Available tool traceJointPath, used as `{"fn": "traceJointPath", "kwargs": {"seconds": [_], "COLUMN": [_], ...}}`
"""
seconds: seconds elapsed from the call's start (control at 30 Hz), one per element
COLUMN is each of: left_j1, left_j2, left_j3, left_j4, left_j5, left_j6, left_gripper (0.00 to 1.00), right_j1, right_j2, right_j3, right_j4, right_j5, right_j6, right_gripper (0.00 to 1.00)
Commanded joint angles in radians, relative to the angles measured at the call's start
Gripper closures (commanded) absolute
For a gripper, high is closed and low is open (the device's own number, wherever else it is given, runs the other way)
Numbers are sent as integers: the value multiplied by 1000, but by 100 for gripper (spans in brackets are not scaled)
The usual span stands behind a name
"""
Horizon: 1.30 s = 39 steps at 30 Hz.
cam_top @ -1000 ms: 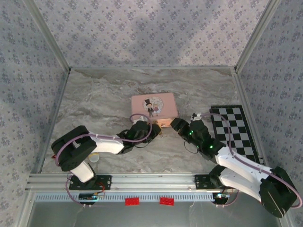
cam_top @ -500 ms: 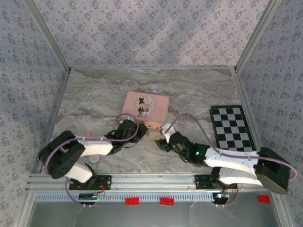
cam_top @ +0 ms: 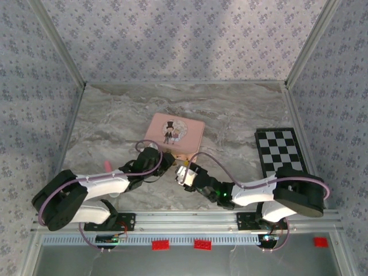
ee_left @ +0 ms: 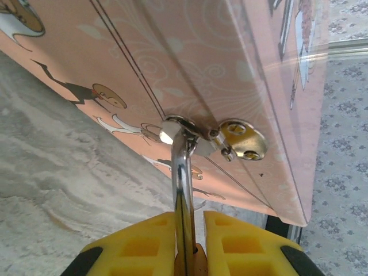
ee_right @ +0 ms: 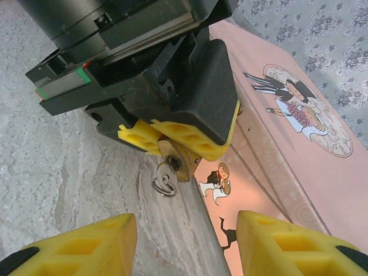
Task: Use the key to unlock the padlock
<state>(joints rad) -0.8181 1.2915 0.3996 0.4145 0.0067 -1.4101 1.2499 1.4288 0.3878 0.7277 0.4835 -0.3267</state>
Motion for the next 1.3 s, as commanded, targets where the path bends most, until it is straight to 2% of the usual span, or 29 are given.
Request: {"fn": "traceJointPath", "kwargs": {"seconds": [0.0,0.37,0.47,0.83,1.27], "left_j1": [3,-1,-3,-7,-15], "left_j2": [-43,-37,-35,-32,-15], "left_j3": [2,-1,-4,-4,3], "left_j4": [66,82,84,91,118], "left_j5": [-12,-5,-5,-7,-2], "left_j6": [25,23,21,18,13], "left_gripper": [100,100,100,100,100], "right_j1": [14,51,51,45,39], "right_j2": [41,200,217,260,295], "right_j3": [20,55,65,79,87], "right_j4": [95,246,244,267,313], "right_j5": [46,115,110,147,192], "right_j6": [-36,-66,-73,-83,-33], "right_gripper": [53,62,68,79,85]}}
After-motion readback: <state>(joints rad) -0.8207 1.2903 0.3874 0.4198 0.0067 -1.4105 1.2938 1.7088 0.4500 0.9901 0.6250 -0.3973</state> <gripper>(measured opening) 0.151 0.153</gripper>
